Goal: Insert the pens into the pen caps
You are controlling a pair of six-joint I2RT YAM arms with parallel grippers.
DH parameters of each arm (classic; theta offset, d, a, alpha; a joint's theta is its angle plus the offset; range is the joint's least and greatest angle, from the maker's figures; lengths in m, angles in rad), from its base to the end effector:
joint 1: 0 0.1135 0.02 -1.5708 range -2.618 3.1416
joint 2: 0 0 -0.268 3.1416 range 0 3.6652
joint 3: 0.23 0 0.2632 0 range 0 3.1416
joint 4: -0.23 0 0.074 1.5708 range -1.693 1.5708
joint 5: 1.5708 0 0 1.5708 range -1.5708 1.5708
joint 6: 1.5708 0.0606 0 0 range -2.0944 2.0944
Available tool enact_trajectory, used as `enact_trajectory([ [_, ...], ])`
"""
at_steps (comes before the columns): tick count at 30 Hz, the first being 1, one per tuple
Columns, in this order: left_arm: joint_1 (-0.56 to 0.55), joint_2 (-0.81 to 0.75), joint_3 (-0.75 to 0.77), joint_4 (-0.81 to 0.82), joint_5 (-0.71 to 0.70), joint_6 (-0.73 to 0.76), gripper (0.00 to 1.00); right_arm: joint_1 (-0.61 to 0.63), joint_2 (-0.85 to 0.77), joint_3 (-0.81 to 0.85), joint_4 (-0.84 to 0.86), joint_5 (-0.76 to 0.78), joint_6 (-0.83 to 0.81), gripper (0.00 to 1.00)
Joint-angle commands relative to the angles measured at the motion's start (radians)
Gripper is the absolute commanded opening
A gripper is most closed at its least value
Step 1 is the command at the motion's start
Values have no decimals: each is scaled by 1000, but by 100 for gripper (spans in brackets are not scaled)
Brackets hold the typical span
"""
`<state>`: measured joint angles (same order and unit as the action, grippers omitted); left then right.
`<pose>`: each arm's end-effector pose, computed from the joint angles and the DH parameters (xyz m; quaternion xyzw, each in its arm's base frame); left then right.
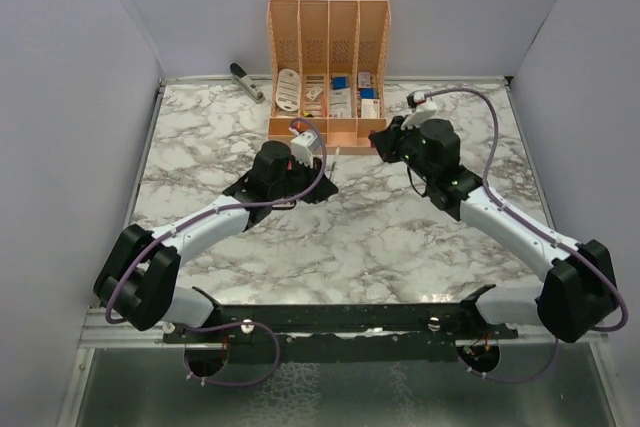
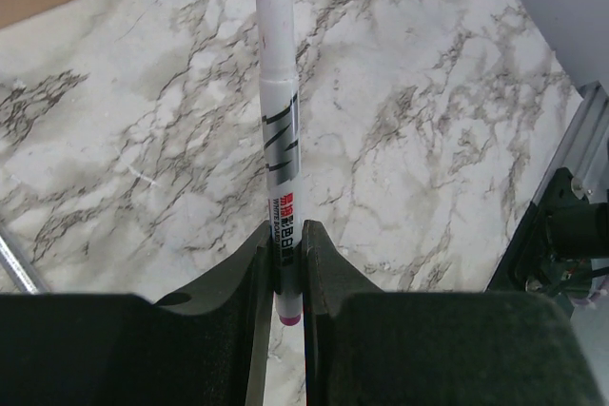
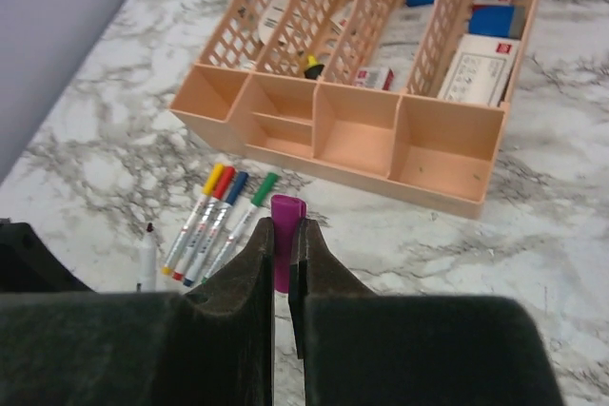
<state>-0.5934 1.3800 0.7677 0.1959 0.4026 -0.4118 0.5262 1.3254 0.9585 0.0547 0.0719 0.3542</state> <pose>0.2620 -0.2054 0.2260 0.1831 0.8078 -0.4044 0.3878 0.2993 0.1688 0.2963 -0.0483 0.8067 0.2244 0.5445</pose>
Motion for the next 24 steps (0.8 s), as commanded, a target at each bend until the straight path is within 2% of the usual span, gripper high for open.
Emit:
enact_trajectory([
  [1, -35, 5, 77, 51, 74, 35, 0, -26, -90, -132, 317, -140, 32, 1],
  [8, -112, -17, 116, 94, 121, 62, 0, -49, -181, -246, 548, -266, 111, 2],
  [14, -121, -32, 96, 130, 129, 37, 0, -51, -228, -317, 722, -275, 162, 1],
  [24, -124, -42, 86, 158, 139, 14, 0, -51, -240, -326, 756, -301, 223, 1],
])
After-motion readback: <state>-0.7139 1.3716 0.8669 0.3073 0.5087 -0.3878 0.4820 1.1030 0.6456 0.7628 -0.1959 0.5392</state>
